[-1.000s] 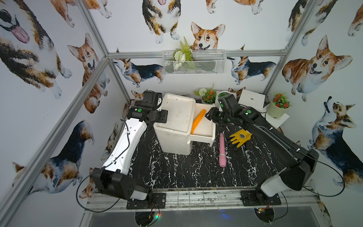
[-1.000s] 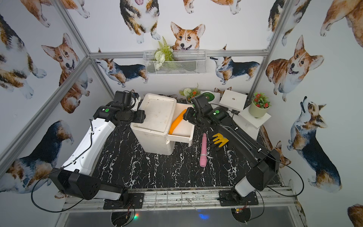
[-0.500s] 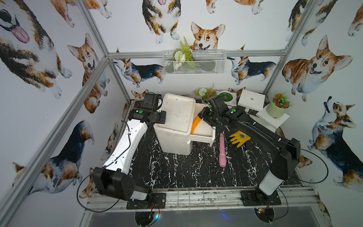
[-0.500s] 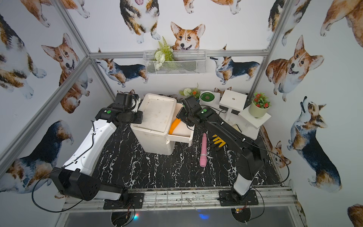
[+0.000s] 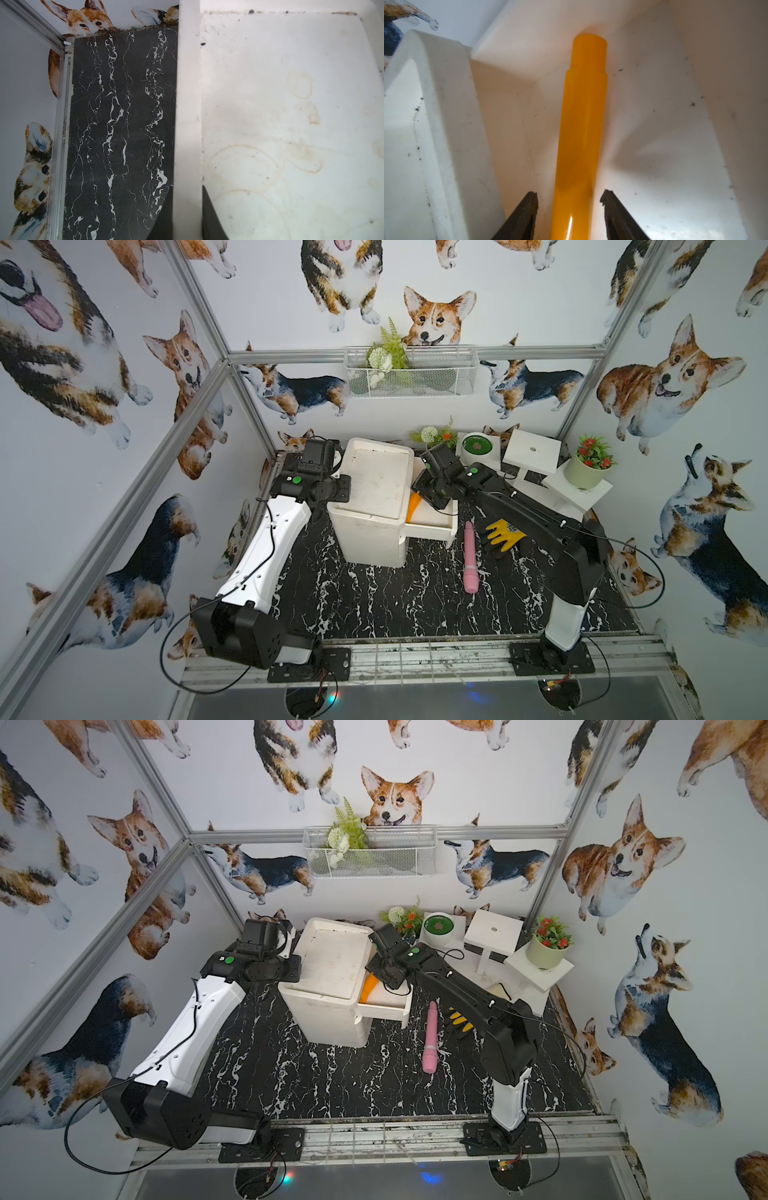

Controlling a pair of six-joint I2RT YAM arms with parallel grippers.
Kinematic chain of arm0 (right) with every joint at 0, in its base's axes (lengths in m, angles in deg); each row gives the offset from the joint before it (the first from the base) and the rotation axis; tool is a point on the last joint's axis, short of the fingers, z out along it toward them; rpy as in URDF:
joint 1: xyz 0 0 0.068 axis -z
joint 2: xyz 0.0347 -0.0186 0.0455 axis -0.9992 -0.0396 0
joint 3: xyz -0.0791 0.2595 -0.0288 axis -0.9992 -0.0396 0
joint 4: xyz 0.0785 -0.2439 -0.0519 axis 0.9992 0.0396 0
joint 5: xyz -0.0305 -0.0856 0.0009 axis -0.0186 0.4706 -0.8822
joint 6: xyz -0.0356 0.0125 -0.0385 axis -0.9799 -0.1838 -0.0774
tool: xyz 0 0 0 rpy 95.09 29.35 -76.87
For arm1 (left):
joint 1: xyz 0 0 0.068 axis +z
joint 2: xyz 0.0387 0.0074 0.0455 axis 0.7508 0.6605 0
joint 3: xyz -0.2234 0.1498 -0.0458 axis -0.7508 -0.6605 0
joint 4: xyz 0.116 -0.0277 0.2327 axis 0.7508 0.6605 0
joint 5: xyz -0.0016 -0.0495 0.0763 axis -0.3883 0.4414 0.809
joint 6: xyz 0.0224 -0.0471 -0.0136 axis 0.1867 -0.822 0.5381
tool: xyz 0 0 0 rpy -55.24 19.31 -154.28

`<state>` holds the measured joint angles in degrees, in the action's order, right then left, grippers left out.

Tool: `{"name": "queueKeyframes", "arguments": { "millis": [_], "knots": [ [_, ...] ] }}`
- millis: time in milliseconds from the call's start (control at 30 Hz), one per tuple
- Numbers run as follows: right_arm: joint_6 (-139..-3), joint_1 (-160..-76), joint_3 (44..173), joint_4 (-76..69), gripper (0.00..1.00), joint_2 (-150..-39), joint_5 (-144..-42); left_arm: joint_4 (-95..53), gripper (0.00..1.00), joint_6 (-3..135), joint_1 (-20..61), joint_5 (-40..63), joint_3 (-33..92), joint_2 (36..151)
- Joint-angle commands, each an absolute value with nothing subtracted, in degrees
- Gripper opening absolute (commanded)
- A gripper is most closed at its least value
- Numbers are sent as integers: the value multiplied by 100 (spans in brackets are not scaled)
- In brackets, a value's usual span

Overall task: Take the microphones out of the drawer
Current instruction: Pick up the microphone from the drawer.

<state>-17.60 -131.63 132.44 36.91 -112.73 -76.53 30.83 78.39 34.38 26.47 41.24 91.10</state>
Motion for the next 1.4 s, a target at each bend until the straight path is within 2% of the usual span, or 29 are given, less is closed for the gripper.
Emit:
{"name": "queueKeyframes", "arguments": {
  "millis": [0,333,433,567,967,1367],
  "knots": [
    [-1599,-13209,13367,3648,57,-11407,-7688,2673,12,7785,3430,2504,4080,9056],
    [-1493,-13239,13378,3569,54,-11728,-7650,2712,12,7793,3430,2518,4093,9027],
    [-1494,-13253,13348,3519,49,-11745,-7642,2704,12,7815,3425,2573,4070,8982],
    [-1562,-13277,13351,3479,38,-11713,-7549,2704,12,7827,3431,2616,4067,8972],
    [-2446,-13335,13585,3595,19,-11208,-6787,2687,12,7872,3429,2731,3958,8930],
    [-3917,-13355,13983,3910,17,-10643,-5929,2765,14,7896,3427,2814,3970,8862]
  ]
}}
